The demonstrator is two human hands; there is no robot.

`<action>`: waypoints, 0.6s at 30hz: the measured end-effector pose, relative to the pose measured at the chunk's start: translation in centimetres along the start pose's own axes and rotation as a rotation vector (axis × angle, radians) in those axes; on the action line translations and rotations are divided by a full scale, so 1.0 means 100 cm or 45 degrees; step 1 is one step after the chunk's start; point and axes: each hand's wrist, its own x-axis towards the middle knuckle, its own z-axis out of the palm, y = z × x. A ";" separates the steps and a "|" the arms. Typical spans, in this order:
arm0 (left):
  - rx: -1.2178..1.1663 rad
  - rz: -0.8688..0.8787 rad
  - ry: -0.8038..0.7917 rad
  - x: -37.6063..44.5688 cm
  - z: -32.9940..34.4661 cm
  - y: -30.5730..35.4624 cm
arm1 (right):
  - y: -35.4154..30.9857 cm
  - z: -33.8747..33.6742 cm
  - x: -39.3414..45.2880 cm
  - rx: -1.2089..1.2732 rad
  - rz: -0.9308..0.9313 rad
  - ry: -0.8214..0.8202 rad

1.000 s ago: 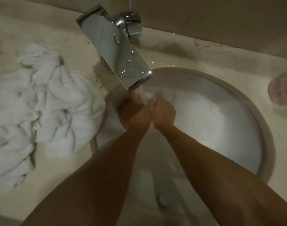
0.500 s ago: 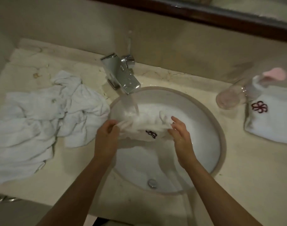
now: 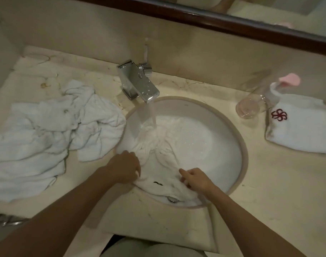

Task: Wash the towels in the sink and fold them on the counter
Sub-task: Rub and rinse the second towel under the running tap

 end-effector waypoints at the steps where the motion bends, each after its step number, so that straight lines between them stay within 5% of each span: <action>1: -0.013 -0.007 -0.077 0.001 -0.001 -0.001 | 0.003 0.001 0.001 -0.123 0.036 -0.002; 3: -0.169 -0.087 -0.153 0.005 -0.001 0.001 | 0.008 0.008 0.005 -0.429 0.065 0.060; 6: -0.110 -0.268 0.248 0.021 0.003 0.007 | 0.006 0.024 0.008 -0.788 0.153 0.150; 8: 0.169 -0.364 0.353 0.029 0.010 0.013 | 0.006 0.029 0.010 -0.725 0.252 0.175; 12: 0.306 -0.457 0.279 0.036 0.014 0.022 | 0.010 0.018 0.021 -0.663 0.273 -0.115; 15: 0.310 -0.382 0.062 0.040 -0.001 0.018 | -0.010 0.001 0.024 -0.199 0.105 -0.065; 18: -0.516 -0.331 0.133 0.054 -0.008 0.005 | -0.048 -0.017 0.024 0.421 -0.109 0.090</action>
